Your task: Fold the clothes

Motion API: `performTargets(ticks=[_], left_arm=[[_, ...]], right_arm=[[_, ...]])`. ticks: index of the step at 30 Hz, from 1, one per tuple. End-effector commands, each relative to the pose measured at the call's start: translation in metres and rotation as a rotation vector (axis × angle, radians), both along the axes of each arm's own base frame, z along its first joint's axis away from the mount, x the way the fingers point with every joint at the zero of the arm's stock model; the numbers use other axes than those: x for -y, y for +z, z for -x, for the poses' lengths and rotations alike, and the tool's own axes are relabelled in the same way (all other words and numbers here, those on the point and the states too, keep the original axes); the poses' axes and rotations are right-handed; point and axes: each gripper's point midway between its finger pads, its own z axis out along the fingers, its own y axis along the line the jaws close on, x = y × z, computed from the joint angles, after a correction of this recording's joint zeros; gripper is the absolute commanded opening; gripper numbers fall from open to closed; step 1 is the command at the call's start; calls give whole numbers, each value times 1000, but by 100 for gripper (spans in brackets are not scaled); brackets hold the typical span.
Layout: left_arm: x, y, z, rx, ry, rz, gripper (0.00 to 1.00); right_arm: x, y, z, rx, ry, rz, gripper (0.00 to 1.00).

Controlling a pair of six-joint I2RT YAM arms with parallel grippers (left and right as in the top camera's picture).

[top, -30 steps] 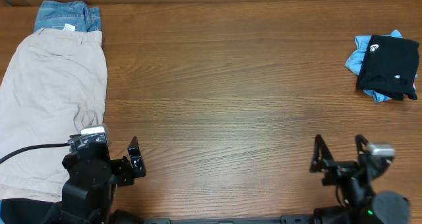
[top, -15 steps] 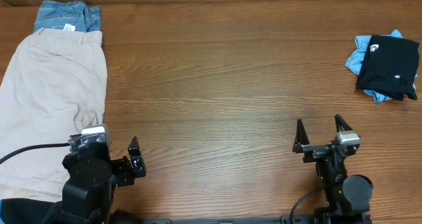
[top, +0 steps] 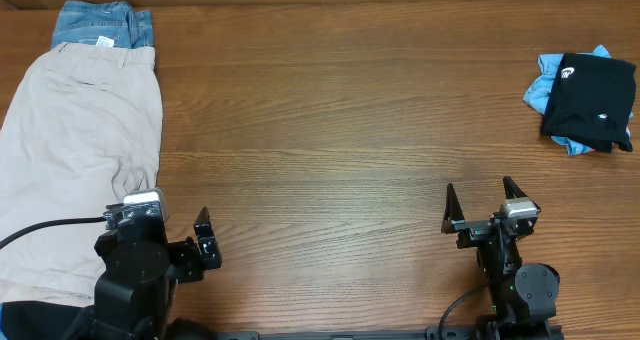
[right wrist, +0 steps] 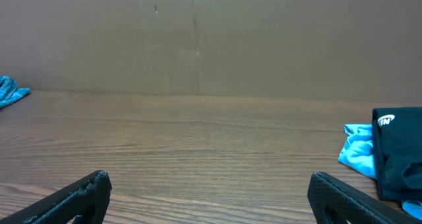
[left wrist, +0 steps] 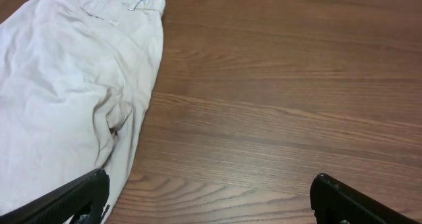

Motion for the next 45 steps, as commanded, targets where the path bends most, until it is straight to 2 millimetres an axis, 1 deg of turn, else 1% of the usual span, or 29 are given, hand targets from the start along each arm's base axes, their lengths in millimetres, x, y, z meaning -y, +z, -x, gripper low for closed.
performTargets(ticks=[1, 17, 19, 20, 22, 24, 26, 29, 31, 36, 41, 42, 44, 45], left_arm=[[-3, 1, 0, 9, 20, 0, 100], [-3, 0, 0, 6, 20, -1, 100], [-5, -6, 2, -5, 19, -16, 100], [-8, -11, 3, -18, 12, -54, 100], [-14, -26, 7, -34, 14, -87, 100], [-15, -43, 8, -24, 25, -69, 100], [-15, -58, 2, 35, 24, -57, 100], [-7, -70, -12, 146, -46, -73, 100], [-7, -75, -23, 234, -56, -92, 100], [-8, -75, -48, 453, -55, -136, 100], [-9, -72, -62, 642, -54, -119, 100], [-8, -76, -63, 659, -62, -116, 100], [-9, -80, -64, 637, -69, -119, 100], [-11, -86, -64, 613, -64, -121, 100]], right_arm=[[1, -1, 0, 6, -4, 4, 100], [1, -1, 0, 6, -4, 4, 100], [1, -1, 0, 6, -4, 4, 100], [1, -1, 0, 6, -4, 4, 100], [1, -1, 0, 6, -4, 4, 100], [1, -1, 0, 6, -4, 4, 100], [1, -1, 0, 6, -4, 4, 100], [1, -1, 0, 6, -4, 4, 100], [1, -1, 0, 6, -4, 4, 100], [1, -1, 0, 6, -4, 4, 100], [1, -1, 0, 6, -4, 4, 100], [1, -1, 0, 6, -4, 4, 100], [1, -1, 0, 6, -4, 4, 100], [1, -1, 0, 6, -4, 4, 100]])
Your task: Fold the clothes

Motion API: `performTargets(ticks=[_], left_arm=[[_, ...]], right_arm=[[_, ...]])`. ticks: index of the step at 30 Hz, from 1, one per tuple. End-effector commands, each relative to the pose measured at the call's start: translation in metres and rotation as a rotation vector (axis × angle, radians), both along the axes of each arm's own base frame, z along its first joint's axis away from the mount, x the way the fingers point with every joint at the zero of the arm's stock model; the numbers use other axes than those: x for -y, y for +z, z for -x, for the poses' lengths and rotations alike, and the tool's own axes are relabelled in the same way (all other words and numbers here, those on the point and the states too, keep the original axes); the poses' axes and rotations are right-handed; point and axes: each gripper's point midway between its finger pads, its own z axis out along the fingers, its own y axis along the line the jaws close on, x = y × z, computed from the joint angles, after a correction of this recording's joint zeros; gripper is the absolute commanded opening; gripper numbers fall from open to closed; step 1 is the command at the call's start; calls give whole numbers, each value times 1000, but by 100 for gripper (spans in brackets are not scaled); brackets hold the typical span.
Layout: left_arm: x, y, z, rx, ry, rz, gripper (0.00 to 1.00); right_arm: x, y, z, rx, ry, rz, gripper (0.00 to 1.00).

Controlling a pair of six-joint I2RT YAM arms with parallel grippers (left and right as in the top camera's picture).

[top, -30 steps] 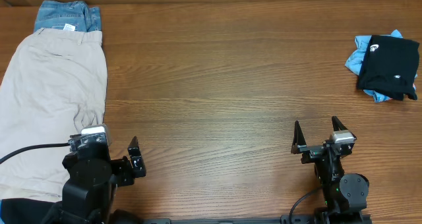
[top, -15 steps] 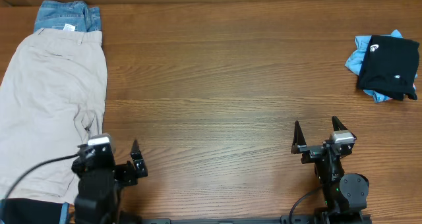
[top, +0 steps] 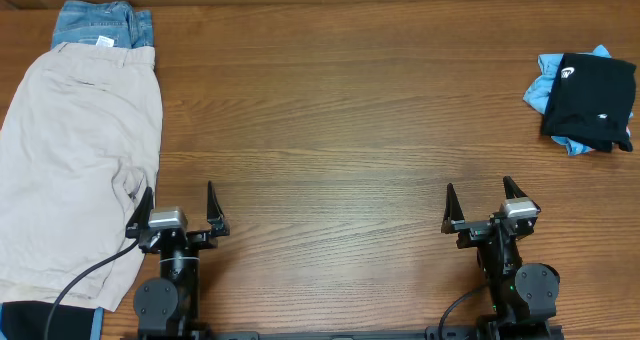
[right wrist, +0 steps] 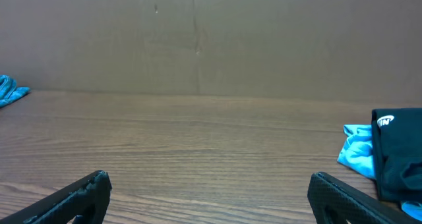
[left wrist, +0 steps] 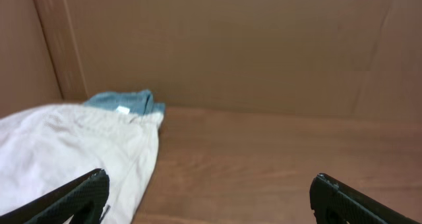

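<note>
Beige shorts (top: 75, 160) lie flat along the table's left side, covering most of a pair of blue denim shorts (top: 100, 22) whose waist sticks out at the far end. In the left wrist view the beige shorts (left wrist: 72, 151) fill the lower left with the denim (left wrist: 125, 102) behind. At the far right sits a folded black garment (top: 592, 100) on a light-blue one (top: 545, 80); the right wrist view shows the black garment (right wrist: 399, 155) at its right edge. My left gripper (top: 178, 208) stands open at the front left, just right of the beige shorts. My right gripper (top: 485, 202) stands open at the front right, empty.
The wooden table (top: 340, 130) runs between the two piles. A brown cardboard wall (left wrist: 217, 46) closes the far side. A dark garment's edge (top: 40, 320) shows at the front left corner under the beige shorts.
My left arm has drawn back to its base pose: its gripper now points level toward the back wall instead of down at the shorts' edge. The right arm and the clothes have not moved.
</note>
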Motion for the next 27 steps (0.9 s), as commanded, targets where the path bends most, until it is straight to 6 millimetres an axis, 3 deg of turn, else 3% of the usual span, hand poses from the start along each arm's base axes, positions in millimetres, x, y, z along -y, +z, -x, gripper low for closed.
performTargets(ticks=[1, 3, 27], left_arm=[[5, -11, 0, -31, -44, -35, 100], [5, -26, 0, -95, -45, -34, 100], [9, -25, 0, -89, -59, -34, 100]], right_arm=[[1, -1, 0, 5, -4, 0, 100], [1, -1, 0, 5, -4, 0, 100], [1, -1, 0, 5, -4, 1, 100]])
